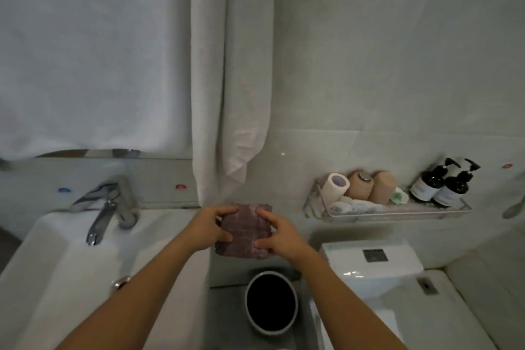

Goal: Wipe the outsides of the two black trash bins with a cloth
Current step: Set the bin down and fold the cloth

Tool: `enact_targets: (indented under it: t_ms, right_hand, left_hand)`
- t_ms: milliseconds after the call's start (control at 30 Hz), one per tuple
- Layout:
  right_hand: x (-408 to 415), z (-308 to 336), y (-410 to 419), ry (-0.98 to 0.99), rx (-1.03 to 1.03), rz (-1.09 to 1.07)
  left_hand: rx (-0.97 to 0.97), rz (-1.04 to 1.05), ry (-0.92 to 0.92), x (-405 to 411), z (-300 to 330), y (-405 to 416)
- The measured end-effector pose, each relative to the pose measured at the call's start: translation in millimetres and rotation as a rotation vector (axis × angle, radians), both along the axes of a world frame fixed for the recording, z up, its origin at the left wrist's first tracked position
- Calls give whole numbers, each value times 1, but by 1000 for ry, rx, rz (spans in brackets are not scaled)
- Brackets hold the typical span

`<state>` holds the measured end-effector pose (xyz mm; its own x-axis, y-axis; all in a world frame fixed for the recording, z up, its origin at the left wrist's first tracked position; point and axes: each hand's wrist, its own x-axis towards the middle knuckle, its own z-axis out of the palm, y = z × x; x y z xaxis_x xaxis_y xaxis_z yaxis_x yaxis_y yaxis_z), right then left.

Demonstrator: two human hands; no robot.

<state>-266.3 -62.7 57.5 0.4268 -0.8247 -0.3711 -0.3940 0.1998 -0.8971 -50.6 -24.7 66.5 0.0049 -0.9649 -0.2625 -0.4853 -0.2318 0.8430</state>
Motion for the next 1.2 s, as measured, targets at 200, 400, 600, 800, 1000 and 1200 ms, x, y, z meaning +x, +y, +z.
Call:
enact_targets:
  t_ms: [200,400,600,800,1000,1200]
  right_hand:
    - [48,-67,17,1,126,86]
    - [71,-122,23,102,191,98]
    - [81,-163,25,107,186,145]
    - [84,-172,27,142,175,151]
    - [87,-179,40,218,54,191]
    - [88,-173,40,349,-44,290]
  left_hand:
    - [122,95,3,45,-64,30]
    - [198,121,14,68,-120,39]
    - [229,175,30,74,-160,48]
    - [198,225,49,68,-173,53]
    - [129,145,-130,63,-164,62]
    - [122,-43,-301,56,-151,57]
